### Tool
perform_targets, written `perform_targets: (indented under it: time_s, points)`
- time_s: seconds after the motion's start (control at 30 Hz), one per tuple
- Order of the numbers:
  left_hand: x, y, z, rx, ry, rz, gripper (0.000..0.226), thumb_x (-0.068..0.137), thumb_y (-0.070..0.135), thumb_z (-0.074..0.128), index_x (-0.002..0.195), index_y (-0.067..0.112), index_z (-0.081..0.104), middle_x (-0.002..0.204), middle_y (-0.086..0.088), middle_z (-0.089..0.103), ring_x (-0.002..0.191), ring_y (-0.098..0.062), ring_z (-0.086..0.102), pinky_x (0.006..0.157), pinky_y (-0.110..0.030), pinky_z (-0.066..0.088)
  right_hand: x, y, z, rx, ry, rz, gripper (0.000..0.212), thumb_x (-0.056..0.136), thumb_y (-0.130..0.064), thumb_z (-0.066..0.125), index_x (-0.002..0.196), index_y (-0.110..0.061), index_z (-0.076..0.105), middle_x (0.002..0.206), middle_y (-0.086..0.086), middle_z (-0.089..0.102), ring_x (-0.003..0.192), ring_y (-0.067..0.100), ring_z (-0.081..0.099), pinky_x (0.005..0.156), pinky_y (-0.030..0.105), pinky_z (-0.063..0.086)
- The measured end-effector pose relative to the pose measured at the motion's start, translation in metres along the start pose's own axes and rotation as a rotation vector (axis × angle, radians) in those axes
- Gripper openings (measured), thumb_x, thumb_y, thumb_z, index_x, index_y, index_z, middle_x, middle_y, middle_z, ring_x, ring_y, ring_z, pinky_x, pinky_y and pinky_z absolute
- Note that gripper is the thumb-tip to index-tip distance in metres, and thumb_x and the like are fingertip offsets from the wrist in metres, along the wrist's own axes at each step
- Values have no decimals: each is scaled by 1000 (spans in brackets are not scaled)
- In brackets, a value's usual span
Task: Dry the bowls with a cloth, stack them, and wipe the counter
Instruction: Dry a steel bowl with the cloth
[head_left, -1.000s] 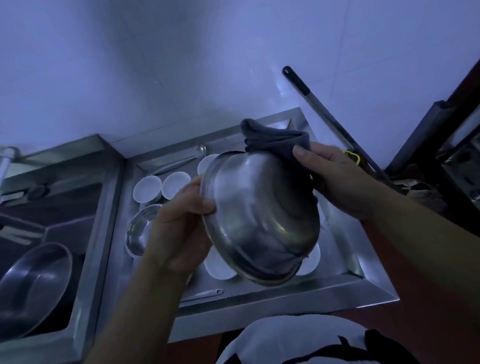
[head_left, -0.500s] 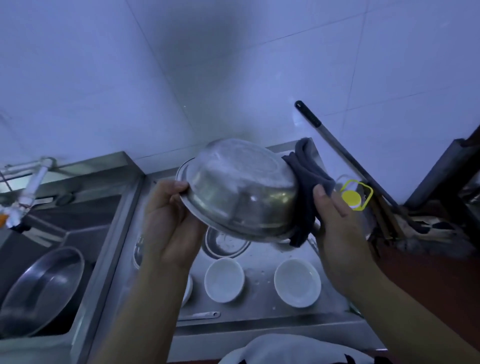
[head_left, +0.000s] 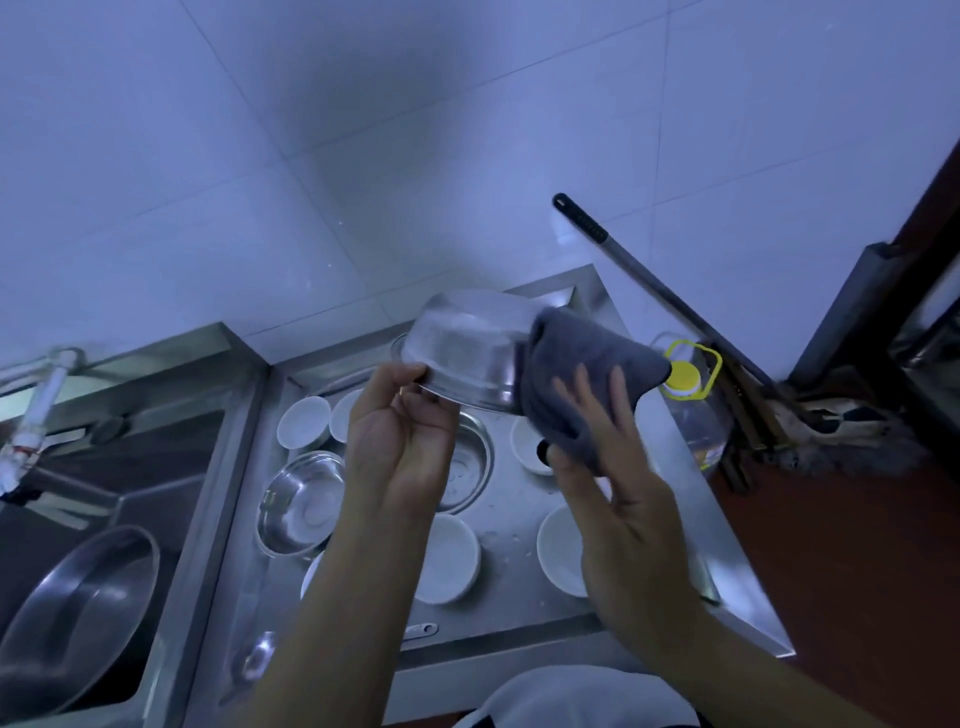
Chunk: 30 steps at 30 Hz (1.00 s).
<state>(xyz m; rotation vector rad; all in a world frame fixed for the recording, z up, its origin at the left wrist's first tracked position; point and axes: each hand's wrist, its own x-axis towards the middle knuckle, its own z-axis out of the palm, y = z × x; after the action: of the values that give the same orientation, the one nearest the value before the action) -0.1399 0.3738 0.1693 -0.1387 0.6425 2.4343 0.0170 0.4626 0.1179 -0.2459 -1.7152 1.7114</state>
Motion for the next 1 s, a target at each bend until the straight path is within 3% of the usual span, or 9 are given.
perform_targets:
  time_s: [0.1,0.17,0.27,0.37,0.5,0.6,0.67,0.87,1.0]
  points:
    - [-6,-6,-2,64,-72,1,65,32,-18,86,94,-7,71,102,-17,70,97,-25,71,96,-30,53,-4,2,0,-157,-62,-133,42,100,-30,53,141,-36,52,155,-25,39,154,10,13,120,57,22]
    - [-11,-10,0,108,-110,39,70,44,-16,80,111,-8,66,107,-20,71,99,-27,72,99,-34,52,-1,4,-1,-144,-63,-138,42,100,-31,51,141,-38,51,155,-24,39,153,10,17,121,50,24]
    - [-21,-19,2,232,-159,126,84,60,-9,64,141,5,47,121,-20,62,106,-29,69,102,-41,50,12,1,-2,58,68,77,35,100,-35,52,131,-51,56,141,-19,54,130,8,50,104,20,40]
    - [-32,-26,-4,325,-184,124,77,68,-12,52,142,10,49,119,-16,64,111,-31,65,105,-45,48,42,5,-15,257,214,405,24,104,-27,51,111,-39,71,117,-13,73,115,8,64,97,33,50]
    - [-39,-30,-5,521,-198,48,69,71,-15,46,135,9,54,92,-13,67,82,-24,66,73,-35,60,83,4,-44,160,30,666,24,103,-37,50,117,-33,69,108,-8,76,100,17,68,80,39,53]
    - [-40,-33,-3,655,-220,-3,70,72,-17,47,136,11,54,83,-12,70,71,-23,69,63,-34,60,103,-6,-55,42,-97,629,25,103,-36,52,118,-29,70,110,-5,76,102,17,70,86,41,53]
    - [-38,-37,-2,740,-239,-30,74,74,-16,51,143,9,49,84,-12,72,73,-23,72,63,-35,59,111,-14,-53,14,-141,561,25,103,-31,53,117,-24,73,105,-6,77,96,9,71,81,31,53]
    - [-29,-57,-6,808,-211,-54,72,80,-13,57,146,15,50,117,-23,66,101,-33,65,83,-42,58,96,-5,-22,5,-177,387,21,103,-21,55,107,-20,76,106,6,76,98,16,71,93,43,54]
    - [-25,-51,-14,720,-149,-78,62,86,-4,60,146,9,49,119,-23,62,101,-32,65,84,-42,60,76,15,-16,-111,-285,220,31,98,-25,56,124,-38,67,144,-13,56,136,-6,44,115,26,35]
